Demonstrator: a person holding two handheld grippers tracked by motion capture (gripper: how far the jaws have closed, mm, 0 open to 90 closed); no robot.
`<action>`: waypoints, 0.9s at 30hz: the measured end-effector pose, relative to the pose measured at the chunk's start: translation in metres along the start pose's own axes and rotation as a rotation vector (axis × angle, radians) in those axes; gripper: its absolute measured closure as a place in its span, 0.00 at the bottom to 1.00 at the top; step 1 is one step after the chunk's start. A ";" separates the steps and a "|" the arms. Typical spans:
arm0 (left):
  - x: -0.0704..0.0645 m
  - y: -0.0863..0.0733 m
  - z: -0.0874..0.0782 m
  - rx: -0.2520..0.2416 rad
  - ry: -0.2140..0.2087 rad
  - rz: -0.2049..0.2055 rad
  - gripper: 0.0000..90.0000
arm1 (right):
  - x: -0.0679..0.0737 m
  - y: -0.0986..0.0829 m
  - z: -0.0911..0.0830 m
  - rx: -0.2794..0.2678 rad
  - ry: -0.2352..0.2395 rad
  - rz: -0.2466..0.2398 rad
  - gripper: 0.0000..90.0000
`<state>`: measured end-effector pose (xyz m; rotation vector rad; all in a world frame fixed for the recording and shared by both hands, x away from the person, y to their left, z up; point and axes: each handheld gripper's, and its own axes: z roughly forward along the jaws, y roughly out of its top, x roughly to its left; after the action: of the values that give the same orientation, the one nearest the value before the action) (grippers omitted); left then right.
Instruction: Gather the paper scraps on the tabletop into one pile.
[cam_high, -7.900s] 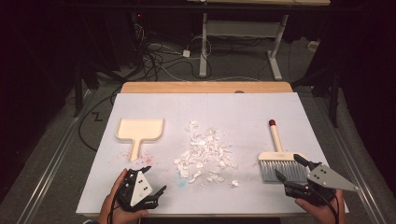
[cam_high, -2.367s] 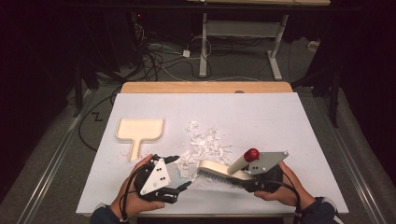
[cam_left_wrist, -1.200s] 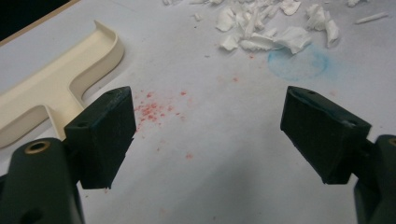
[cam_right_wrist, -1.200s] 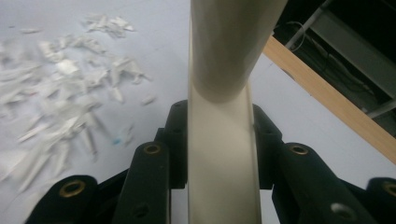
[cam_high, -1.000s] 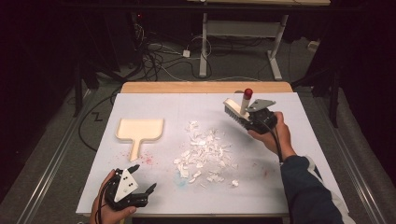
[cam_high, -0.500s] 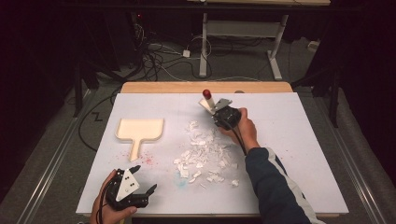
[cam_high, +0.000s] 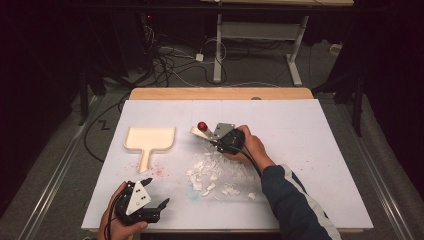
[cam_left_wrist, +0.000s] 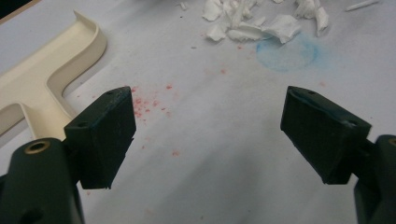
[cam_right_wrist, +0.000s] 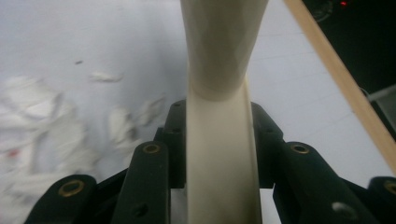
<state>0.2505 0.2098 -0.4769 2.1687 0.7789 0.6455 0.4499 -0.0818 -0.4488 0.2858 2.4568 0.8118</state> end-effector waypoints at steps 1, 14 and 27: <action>0.000 0.001 0.000 -0.004 0.005 0.011 0.19 | 0.000 0.000 0.000 0.000 0.000 0.000 0.75; -0.003 0.002 0.002 0.009 0.006 0.023 0.19 | 0.033 -0.026 -0.060 -0.089 0.196 -0.120 0.75; -0.004 0.002 0.005 0.024 -0.003 0.011 0.18 | 0.018 -0.045 -0.107 -0.198 0.070 0.026 0.75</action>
<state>0.2514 0.2032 -0.4788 2.1967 0.7773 0.6416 0.3750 -0.1633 -0.4111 0.2202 2.4175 1.0841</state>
